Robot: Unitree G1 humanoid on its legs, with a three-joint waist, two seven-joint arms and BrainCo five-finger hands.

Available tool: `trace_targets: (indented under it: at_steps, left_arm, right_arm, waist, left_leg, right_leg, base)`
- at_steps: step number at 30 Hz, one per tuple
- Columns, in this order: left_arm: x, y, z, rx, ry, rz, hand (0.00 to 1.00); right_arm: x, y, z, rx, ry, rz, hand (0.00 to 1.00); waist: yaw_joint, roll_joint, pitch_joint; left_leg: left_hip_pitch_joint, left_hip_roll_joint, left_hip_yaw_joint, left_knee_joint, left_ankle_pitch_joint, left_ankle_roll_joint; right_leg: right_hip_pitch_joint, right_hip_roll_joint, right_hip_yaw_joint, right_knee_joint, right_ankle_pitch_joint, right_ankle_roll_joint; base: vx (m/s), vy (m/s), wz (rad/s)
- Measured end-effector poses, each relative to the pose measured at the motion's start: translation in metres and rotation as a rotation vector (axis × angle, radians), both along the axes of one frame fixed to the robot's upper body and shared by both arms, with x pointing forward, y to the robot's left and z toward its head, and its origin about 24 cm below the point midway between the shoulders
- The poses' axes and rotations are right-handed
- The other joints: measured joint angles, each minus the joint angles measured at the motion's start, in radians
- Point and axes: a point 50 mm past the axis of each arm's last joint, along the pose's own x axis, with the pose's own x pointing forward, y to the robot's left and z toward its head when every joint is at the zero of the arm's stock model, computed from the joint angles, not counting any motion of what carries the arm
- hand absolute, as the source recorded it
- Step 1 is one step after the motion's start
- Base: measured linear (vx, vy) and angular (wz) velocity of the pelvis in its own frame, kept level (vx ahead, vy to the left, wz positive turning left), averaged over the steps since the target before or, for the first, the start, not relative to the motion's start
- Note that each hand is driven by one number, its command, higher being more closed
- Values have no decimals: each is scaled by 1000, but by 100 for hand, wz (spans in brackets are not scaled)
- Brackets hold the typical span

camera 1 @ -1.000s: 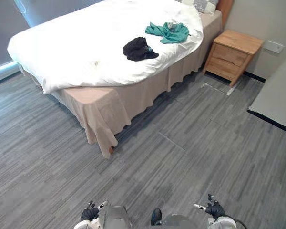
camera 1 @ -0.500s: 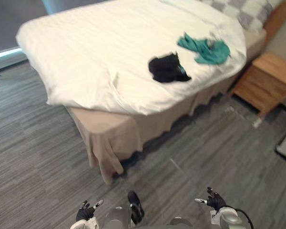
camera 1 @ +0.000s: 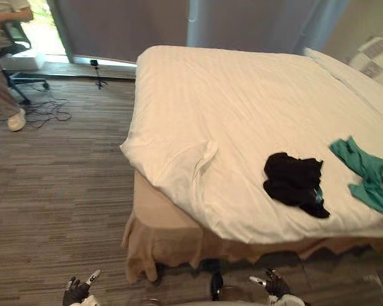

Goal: Tidy the bed and pick cloth on bed and put in laundry

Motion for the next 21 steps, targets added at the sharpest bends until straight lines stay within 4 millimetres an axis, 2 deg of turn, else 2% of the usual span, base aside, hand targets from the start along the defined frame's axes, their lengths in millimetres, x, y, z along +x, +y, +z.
trace_targets:
  at_steps: [2, 4, 5, 6, 8, 9, 10, 12, 13, 15, 17, 18, 19, 20, 21]
  left_arm:
    - [-3, 33, 13, 90, -39, 139, 0]
    - [10, 69, 36, 211, -124, 198, 0]
    - [23, 91, 56, 296, -208, 218, 0]
    - [42, 120, 92, 437, -336, 226, 0]
    - [66, 146, 144, 625, -492, 196, 0]
    - [84, 155, 180, 746, -580, 144, 0]
    - [99, 162, 224, 905, -659, 61, 0]
    - [113, 161, 262, 1033, -737, -16, 0]
    - [132, 152, 293, 1130, -808, -106, 0]
    - [154, 135, 316, 1199, -874, -239, 0]
    - [180, 111, 334, 1238, -952, -399, 0]
    - [187, 103, 337, 1244, -967, -444, 0]
    - [208, 82, 343, 1241, -1008, -564, 0]
    - [214, 75, 344, 1235, -1019, -599, 0]
    - [226, 60, 343, 1227, -1028, -678, 0]
  right_arm:
    - [-2, -17, 6, -36, -6, -38, 0]
    - [-9, -22, 6, -46, 3, -58, 0]
    - [-15, -22, 5, -48, 18, -63, 0]
    - [-20, -20, 2, -42, 29, -68, 0]
    - [-25, -12, -2, -23, 33, -80, 0]
    - [-32, -6, -5, -9, 47, -89, 0]
    - [-41, 5, -11, 14, 71, -93, 0]
    - [-48, 13, -14, 36, 87, -85, 0]
    - [-53, 16, -14, 39, 85, -87, 0]
    - [-59, 15, -15, 35, 95, -91, 0]
    - [-64, 16, -16, 40, 109, -94, 0]
    - [-65, 16, -16, 41, 113, -94, 0]
    - [-65, 16, -16, 42, 116, -91, 0]
    - [-64, 17, -16, 42, 113, -87, 0]
    - [-61, 18, -16, 44, 107, -80, 0]
  waist:
    - [-1, 9, -10]
    - [-4, 11, -12]
    - [-4, 14, -15]
    - [-3, 8, -23]
    - [-4, -5, -30]
    - [-3, -9, -31]
    - [2, -25, -41]
    - [9, -38, -50]
    - [8, -40, -56]
    - [2, -37, -58]
    - [-1, -29, -69]
    - [-3, -27, -76]
    - [-9, -26, -85]
    - [-14, -23, -87]
    - [-31, -18, -86]
  left_leg:
    - [11, -19, 73, -120, 91, 10]
    - [29, -19, 117, -191, 138, -1]
    - [46, -17, 137, -222, 151, -8]
    - [53, -12, 168, -252, 149, -11]
    - [49, -9, 194, -280, 143, -18]
    - [50, -1, 210, -291, 129, -39]
    - [48, -6, 226, -290, 121, -41]
    - [46, -9, 242, -281, 107, -40]
    - [45, -14, 256, -282, 98, -50]
    - [47, -16, 287, -282, 99, -48]
    - [52, -16, 312, -283, 106, -40]
    - [51, -16, 317, -285, 107, -41]
    - [54, -16, 333, -283, 117, -51]
    - [54, -17, 334, -283, 118, -53]
    - [53, -18, 343, -283, 119, -54]
  right_leg:
    - [9, -7, -26, -11, -10, -16]
    - [26, -2, -55, -25, -12, -18]
    - [40, 2, -72, -32, -12, -18]
    - [45, 11, -87, -47, -13, -18]
    - [45, 19, -106, -68, -3, -19]
    - [54, 27, -108, -87, 5, -15]
    - [66, 25, -105, -122, 24, -5]
    - [76, 22, -96, -154, 40, 4]
    - [75, 13, -94, -154, 46, 6]
    - [71, 6, -90, -154, 52, 7]
    - [64, 7, -75, -154, 60, 5]
    - [59, 8, -70, -153, 62, 4]
    - [53, 10, -54, -147, 65, 2]
    - [50, 11, -53, -147, 66, 1]
    - [45, 12, -46, -147, 68, 0]
  base:
    - [138, -191, 26]
    - [33, -54, 44]
    - [-22, 8, 48]
    - [-63, 32, 43]
    - [-92, 45, 33]
    - [-88, 59, 17]
    - [-83, 60, -1]
    - [-58, 55, -20]
    - [-45, 70, -9]
    - [-14, 63, -6]
    - [19, 30, -18]
    - [70, 23, -28]
    - [68, 14, -20]
    - [71, 14, -23]
    - [23, 6, -15]
